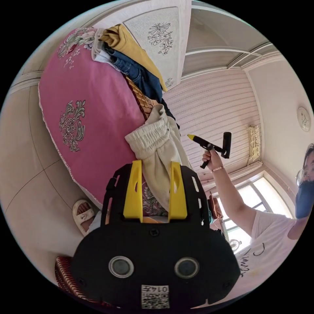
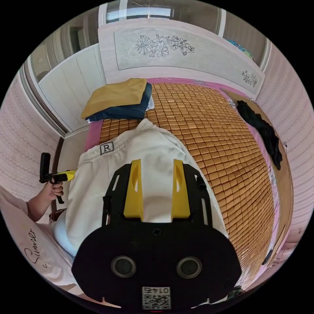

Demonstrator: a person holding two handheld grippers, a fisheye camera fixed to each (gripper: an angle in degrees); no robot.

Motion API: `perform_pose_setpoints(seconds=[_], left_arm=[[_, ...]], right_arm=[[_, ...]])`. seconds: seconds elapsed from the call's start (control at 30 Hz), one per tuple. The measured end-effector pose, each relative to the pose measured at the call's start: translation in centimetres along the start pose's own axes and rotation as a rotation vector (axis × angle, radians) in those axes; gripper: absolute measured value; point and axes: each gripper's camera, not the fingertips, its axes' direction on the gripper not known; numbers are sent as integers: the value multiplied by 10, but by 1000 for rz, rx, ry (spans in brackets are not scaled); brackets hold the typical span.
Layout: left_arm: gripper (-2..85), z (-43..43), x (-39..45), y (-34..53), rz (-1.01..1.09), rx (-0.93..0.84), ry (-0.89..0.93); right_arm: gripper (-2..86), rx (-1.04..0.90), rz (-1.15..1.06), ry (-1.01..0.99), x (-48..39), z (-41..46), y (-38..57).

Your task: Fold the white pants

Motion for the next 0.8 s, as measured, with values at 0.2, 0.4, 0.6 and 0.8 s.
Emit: perform_pose_setpoints(seconds=[0.2,0.4,0.6,0.8], left_arm=[[34,-10,18,6,155,23,-30],[23,-10,70,-23,381,148,-121],[51,14,85,-69,405,220,-384],[67,13,54,-35,275,130,-400]], right_arm=[[102,-72,177,-65,35,78,-37],[36,-66,56,40,35,55,-43],[70,169,202,24,68,12,-74],[76,119,263,-33,68,7,9]])
